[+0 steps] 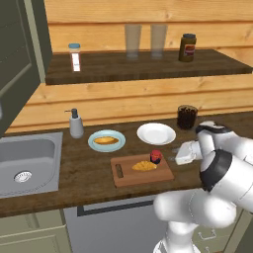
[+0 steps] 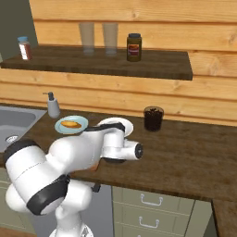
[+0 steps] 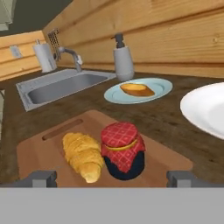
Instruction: From the different types of pastries on the counter, select a croissant and place it on the cutting board. Then retrieve a jar of jam from the cabinet and place it alongside the croissant on the cutting board.
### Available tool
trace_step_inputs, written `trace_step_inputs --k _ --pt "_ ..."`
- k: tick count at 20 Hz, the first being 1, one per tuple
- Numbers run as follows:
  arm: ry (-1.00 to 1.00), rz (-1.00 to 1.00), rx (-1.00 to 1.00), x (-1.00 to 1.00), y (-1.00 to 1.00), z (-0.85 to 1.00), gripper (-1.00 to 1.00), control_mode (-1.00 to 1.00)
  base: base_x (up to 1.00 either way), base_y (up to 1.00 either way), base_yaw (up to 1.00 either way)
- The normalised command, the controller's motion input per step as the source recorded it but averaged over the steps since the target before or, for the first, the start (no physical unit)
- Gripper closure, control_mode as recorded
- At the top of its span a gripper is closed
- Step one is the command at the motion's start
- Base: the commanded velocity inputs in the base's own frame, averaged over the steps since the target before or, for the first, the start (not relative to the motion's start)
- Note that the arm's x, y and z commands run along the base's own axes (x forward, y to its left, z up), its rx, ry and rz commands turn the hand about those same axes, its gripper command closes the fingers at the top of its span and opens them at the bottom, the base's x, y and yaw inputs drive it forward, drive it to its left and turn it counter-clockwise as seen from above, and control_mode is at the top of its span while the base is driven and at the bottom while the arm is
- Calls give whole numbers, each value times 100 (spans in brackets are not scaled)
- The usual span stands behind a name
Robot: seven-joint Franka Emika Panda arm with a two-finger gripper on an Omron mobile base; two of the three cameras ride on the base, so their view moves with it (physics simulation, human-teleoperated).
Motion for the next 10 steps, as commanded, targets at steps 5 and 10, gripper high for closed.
trace_step_inputs --k 5,10 --pt "8 -9 0 -65 -48 45 -100 -100 0 0 0" --pt "26 -40 0 -71 -39 55 -100 -100 0 0 0"
